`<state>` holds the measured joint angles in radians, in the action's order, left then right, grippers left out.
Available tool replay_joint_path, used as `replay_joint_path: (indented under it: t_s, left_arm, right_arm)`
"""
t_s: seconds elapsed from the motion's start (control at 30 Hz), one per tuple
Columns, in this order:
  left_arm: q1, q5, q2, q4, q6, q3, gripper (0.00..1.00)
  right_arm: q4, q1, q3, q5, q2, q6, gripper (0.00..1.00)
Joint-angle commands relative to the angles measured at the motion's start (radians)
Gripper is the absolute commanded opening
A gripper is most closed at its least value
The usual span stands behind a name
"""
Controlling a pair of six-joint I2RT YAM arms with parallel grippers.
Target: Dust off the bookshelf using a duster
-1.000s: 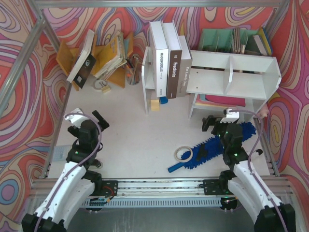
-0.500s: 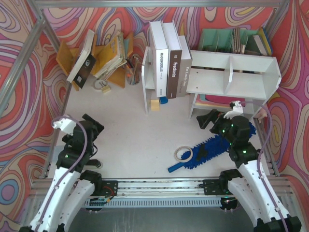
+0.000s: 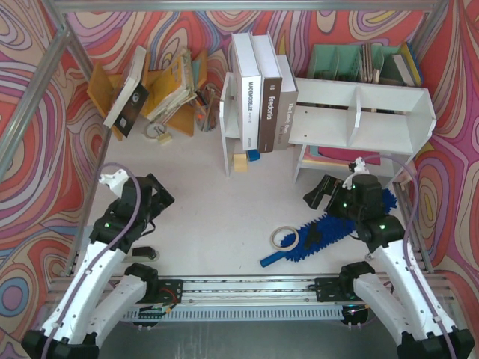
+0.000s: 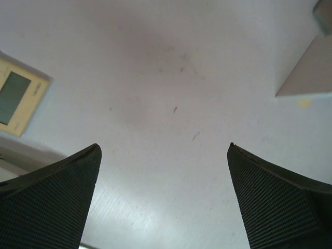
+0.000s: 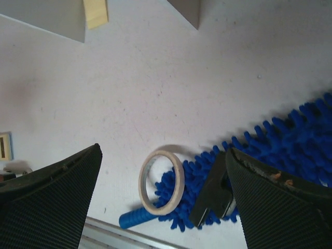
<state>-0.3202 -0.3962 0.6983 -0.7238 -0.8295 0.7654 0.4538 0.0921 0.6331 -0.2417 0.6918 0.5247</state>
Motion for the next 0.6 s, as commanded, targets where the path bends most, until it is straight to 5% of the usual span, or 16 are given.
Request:
replay_joint_path:
  t_s: [0.0, 0.27, 0.57]
  left_arm:
    - [-0.082, -0.018, 0.040, -0.099, 0.003, 0.020, 0.98]
    - [-0.295, -0.149, 0.151, -0.127, -0.042, 0.084, 0.98]
    - [-0.490, -0.210, 0.201, -0.125, -0.058, 0.112, 0.98]
  right_arm:
    - [0.216, 0.106, 0.097, 0.183, 0.037, 0.066, 0.91]
    - [0.423, 0.576, 0.225, 0.633, 0.212, 0.352, 0.87]
    - [0.454, 0.816, 0.209, 0.661, 0.388, 0.572, 0.69]
